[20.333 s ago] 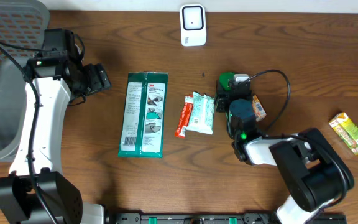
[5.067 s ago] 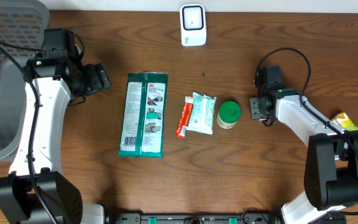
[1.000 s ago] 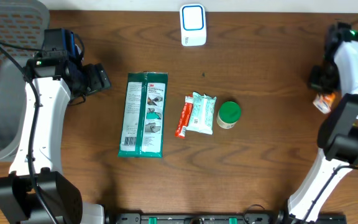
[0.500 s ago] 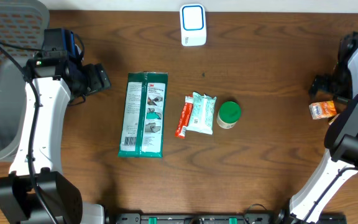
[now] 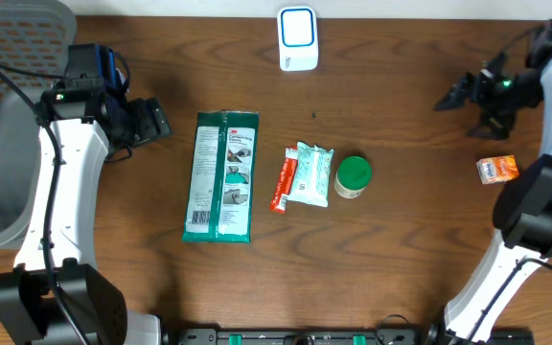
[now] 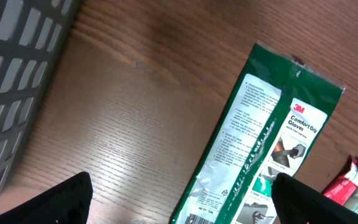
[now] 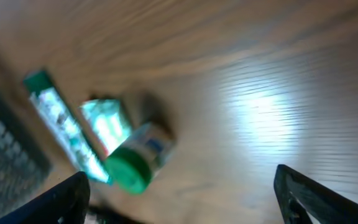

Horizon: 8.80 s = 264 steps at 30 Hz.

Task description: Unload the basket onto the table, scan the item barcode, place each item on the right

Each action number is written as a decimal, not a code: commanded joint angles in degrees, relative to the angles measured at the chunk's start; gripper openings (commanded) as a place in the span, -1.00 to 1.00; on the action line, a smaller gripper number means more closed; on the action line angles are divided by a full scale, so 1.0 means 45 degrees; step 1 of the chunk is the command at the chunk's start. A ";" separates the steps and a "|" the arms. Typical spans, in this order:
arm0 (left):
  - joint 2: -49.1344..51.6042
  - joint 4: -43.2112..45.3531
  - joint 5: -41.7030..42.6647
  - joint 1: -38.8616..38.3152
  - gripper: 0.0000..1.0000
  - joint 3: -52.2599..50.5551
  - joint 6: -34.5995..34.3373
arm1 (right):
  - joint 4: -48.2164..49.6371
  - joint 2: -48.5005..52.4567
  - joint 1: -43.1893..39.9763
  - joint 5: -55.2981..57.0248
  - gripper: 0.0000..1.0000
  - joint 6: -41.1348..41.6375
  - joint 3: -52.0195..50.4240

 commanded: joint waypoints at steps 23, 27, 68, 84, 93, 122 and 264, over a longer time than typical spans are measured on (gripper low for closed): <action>0.0053 -0.0078 -0.0019 0.0053 0.85 0.0034 0.0073 | 0.0617 -0.0151 0.5547 0.2040 0.88 -0.0053 -0.0034; 0.0053 -0.0078 -0.0019 0.0053 0.85 0.0034 0.0073 | 0.0782 -0.0151 0.6033 0.2278 0.91 -0.0053 -0.0034; 0.0053 -0.0078 -0.0019 0.0053 0.85 0.0034 0.0073 | 0.4177 -0.4090 0.8733 0.6970 0.72 0.2715 -0.5644; 0.0053 -0.0078 -0.0019 0.0053 0.85 0.0034 0.0073 | 0.5960 -0.4148 0.8165 0.5547 0.69 0.2521 -0.7708; 0.0053 -0.0078 -0.0019 0.0053 0.85 0.0034 0.0073 | 0.6178 -0.4148 0.8165 0.6076 0.68 0.3303 -0.8174; 0.0053 -0.0078 -0.0019 0.0053 0.85 0.0034 0.0073 | 1.0734 -0.4148 0.8247 0.5984 0.50 0.3997 -1.2177; 0.0053 -0.0078 -0.0019 0.0053 0.85 0.0034 0.0073 | 0.4158 -0.7203 0.8325 0.6266 -0.60 0.2186 -0.3638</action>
